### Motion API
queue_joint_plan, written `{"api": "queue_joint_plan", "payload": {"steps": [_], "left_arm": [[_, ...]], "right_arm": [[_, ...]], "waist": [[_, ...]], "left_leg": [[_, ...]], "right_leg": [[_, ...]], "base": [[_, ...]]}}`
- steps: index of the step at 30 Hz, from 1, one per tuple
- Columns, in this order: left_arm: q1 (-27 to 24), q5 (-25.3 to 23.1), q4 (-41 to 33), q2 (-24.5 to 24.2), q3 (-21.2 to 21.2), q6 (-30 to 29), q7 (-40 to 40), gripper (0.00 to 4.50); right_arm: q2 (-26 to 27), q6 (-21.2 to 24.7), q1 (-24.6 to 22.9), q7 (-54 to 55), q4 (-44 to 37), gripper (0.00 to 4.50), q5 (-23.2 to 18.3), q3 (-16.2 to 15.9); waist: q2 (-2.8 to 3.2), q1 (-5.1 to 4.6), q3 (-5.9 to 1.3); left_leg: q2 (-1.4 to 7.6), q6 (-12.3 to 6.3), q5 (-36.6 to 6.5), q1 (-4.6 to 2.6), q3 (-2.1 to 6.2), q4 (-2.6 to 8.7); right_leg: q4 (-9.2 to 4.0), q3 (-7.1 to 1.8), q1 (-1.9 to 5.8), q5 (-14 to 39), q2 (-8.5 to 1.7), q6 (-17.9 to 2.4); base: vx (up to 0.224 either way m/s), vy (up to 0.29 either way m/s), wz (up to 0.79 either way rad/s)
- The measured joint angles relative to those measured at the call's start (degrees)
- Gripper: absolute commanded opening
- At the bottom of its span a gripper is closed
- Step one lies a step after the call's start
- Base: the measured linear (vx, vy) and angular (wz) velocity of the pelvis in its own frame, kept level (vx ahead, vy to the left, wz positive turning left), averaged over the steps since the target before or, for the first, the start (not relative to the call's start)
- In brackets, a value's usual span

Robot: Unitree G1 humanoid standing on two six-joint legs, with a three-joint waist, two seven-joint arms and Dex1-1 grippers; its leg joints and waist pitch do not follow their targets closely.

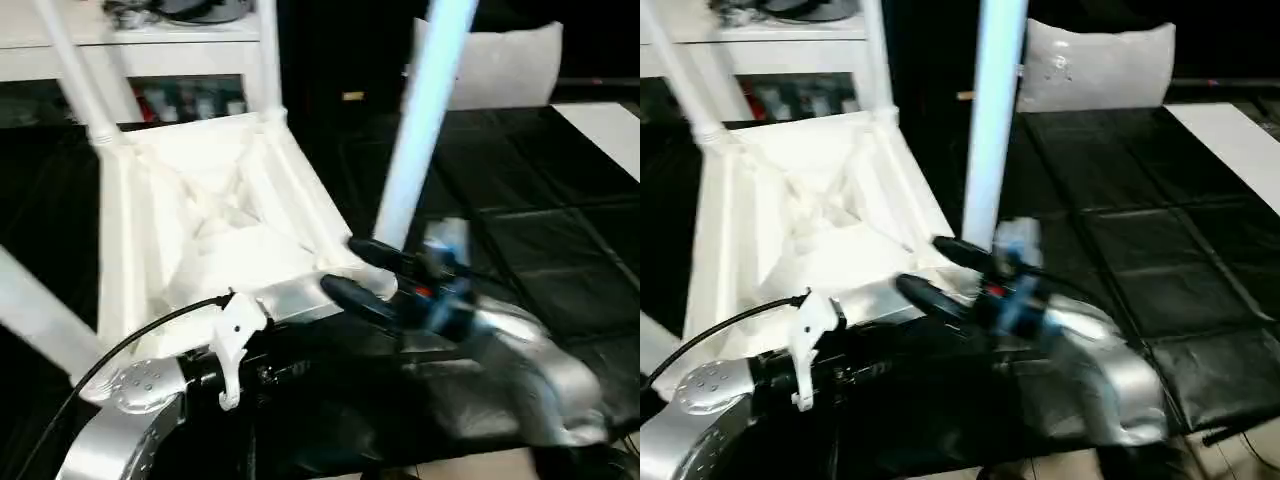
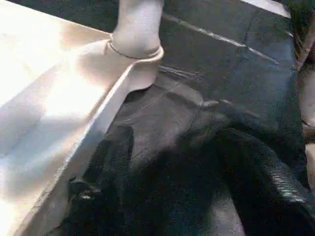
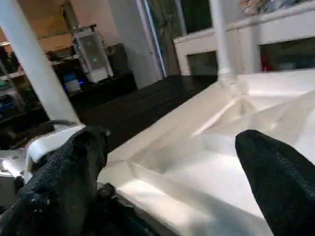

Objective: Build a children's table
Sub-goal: Rotate table base

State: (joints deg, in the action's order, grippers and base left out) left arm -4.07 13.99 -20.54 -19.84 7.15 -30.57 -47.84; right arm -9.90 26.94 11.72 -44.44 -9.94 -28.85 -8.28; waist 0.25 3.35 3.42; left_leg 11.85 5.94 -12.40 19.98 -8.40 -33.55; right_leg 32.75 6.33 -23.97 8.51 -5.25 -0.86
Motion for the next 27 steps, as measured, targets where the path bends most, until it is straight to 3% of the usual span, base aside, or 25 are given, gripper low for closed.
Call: {"api": "queue_joint_plan", "payload": {"steps": [6,13,19,23,25,27], "left_arm": [[-1.1,3.8,-2.2,0.6,0.2,-0.8,-0.1,3.72],[-7.5,6.6,-3.4,-3.1,0.5,-1.2,-3.8,4.41],[-10.9,8.4,-0.6,-7.8,0.8,3.3,-11.4,4.41],[-13.9,8.1,4.3,-10.4,-0.4,6.8,-13.3,4.41],[-13.8,8.3,5.7,-10.4,-2.2,7.9,-13.7,4.41],[-13.8,8.8,6.9,-11.0,-3.0,8.1,-15.4,4.41]], "right_arm": [[2.3,-3.9,3.6,10.3,6.8,4.50,6.4,2.2],[0.2,-8.5,7.5,18.9,13.9,4.50,9.2,9.5],[0.3,-11.2,10.1,20.3,18.9,4.50,9.9,9.6],[-0.7,-12.8,11.1,21.1,20.7,4.50,11.4,10.5],[-1.5,-13.8,11.2,21.5,20.9,4.50,11.7,11.4],[-1.8,-14.0,11.3,21.4,20.9,4.50,11.7,12.1]], "waist": [[-0.10,-0.06,0.03],[-0.33,0.03,0.04],[-0.51,-0.11,0.12],[-1.20,0.22,0.55],[-1.28,0.22,0.60],[-0.95,-0.44,0.79]], "left_leg": [[-0.04,0.10,0.1,-0.08,-0.10,-0.08],[-0.02,0.18,0.1,-0.10,-0.28,-0.10],[-0.02,0.17,0.1,-0.11,-0.28,-0.09],[-0.02,0.17,0.1,-0.03,-0.29,-0.11],[0.00,0.16,0.1,-0.07,-0.28,-0.07],[0.09,0.15,0.1,-0.17,0.09,0.01]], "right_leg": [[0.20,-0.22,-0.03,0.0,0.01,0.0],[0.29,-0.53,-0.02,0.0,0.08,0.1],[0.31,-0.57,-0.01,0.0,0.10,0.1],[0.18,-0.60,0.01,0.0,0.07,0.1],[-0.25,-0.47,0.30,0.0,0.07,0.1],[-1.53,0.49,1.06,0.0,0.07,0.1]], "base": [[0.000,0.000,0.00],[0.000,0.000,0.00],[0.000,0.000,0.00],[-0.014,-0.003,0.03],[-0.059,-0.005,0.10],[-0.055,0.029,-0.02]]}}
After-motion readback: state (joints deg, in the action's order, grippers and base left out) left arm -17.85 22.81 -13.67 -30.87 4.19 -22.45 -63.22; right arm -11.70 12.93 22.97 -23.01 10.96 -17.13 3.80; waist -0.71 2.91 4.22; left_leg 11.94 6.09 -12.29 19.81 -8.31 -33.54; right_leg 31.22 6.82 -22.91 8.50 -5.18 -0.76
